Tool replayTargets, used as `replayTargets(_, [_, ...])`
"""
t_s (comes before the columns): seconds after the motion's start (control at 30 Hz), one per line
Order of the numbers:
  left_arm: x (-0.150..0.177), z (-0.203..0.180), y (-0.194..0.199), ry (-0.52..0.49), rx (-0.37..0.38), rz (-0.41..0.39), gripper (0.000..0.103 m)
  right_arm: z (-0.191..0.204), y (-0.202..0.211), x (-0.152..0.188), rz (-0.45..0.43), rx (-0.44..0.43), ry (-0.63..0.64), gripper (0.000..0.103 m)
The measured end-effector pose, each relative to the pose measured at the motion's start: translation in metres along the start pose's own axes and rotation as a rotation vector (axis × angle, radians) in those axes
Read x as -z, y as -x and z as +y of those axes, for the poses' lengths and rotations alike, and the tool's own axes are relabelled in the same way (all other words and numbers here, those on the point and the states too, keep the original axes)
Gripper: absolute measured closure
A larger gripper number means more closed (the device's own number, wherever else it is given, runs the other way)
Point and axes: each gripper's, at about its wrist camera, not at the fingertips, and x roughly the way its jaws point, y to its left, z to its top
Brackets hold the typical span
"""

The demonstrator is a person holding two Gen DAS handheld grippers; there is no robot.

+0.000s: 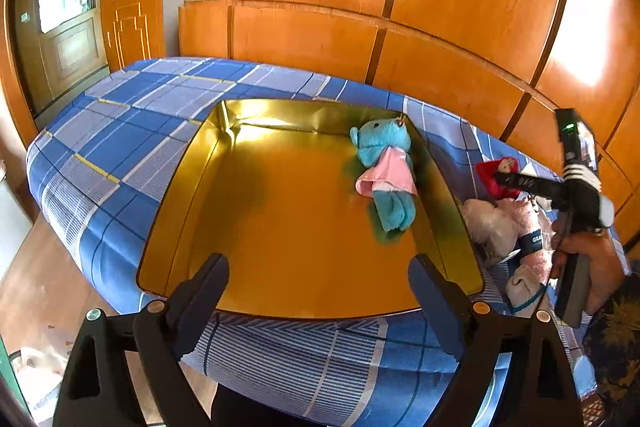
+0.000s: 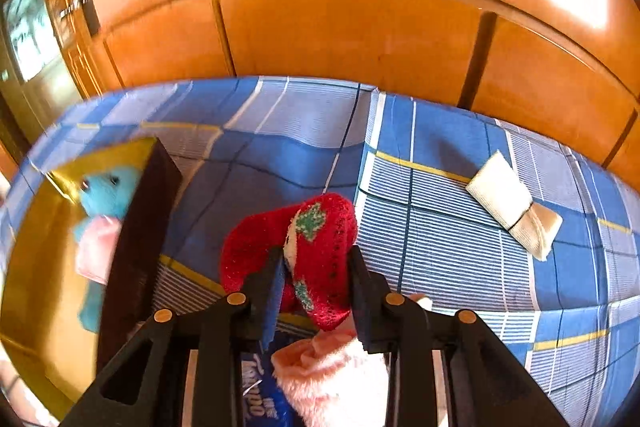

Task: Organize soft objects
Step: 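Carry the red sock into the gold tray beside the bear and open the right tool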

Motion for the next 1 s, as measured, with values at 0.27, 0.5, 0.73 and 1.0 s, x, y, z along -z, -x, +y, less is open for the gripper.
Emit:
replayTargets(0.27, [0.006,0.015,-0.006,0.026,-0.029,0.022,0.011,0.018,0.033,0.006,-0.054,-0.147,0.0,0.074])
replayTargets(0.5, [0.004,0.021,-0.003,0.033,-0.043,0.014,0.011,0.053,0.055,0.013,-0.057,-0.295,0.034,0.074])
replayTargets(0.73, [0.003,0.021,0.001,0.021,-0.045,-0.001,0.011,0.121,0.043,0.013,0.022,-0.377,0.152,0.074])
replayTargets(1.0, [0.002,0.028,-0.001,0.039,-0.032,-0.002,0.011,0.19,0.023,-0.007,0.085,-0.357,0.288,0.074])
